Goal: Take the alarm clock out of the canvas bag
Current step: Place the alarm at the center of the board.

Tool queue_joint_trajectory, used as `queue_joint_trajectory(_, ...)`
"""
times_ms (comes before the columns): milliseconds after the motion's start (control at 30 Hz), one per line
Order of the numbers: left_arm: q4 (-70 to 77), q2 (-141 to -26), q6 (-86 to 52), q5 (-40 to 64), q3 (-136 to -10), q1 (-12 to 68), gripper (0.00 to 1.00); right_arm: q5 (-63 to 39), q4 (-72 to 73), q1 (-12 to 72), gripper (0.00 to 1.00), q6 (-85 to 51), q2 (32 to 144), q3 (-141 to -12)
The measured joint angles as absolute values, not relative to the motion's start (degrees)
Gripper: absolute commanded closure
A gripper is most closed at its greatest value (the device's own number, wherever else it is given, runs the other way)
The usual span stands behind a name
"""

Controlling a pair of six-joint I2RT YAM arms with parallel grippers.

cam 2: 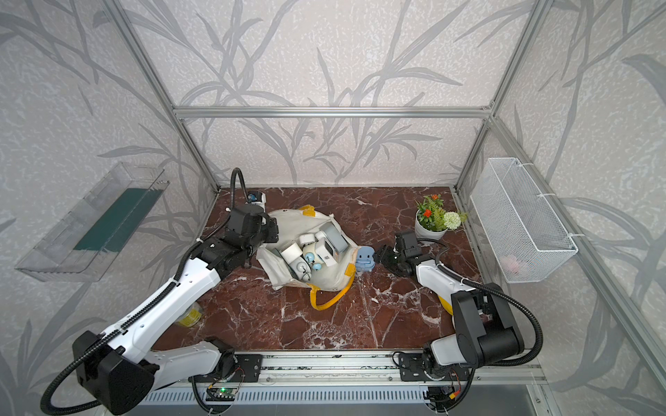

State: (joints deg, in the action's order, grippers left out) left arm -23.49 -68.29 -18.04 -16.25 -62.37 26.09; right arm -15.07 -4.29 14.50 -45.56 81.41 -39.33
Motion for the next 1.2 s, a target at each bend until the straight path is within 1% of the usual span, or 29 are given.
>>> queue_joint_trajectory(400,-23.49,-67.83,-18.02,-16.47,-62.0,26.09,1.0,-15.14,-5.37,14.5,0.28,-44.73,75.37,-37.74)
queue_joint_trajectory(833,-23.4,-67.16,-18.04,-16.69,-61.45,26.09,1.0,-18.57,-6.39,14.92,0.29,-43.94,66.43,-37.3)
queue_joint_trajectory(1000,-23.4,-67.02,-18.04,-16.69,-61.36,26.09,1.0,-18.57,-8.01,16.08,0.29,-42.61,62.06,-37.54)
queue_joint_trajectory(1200,-23.4,-66.98,-18.04,-16.67,-61.34,26.09,1.0,-17.17,-8.95,19.49,0.28,-40.97,57.54,-38.87)
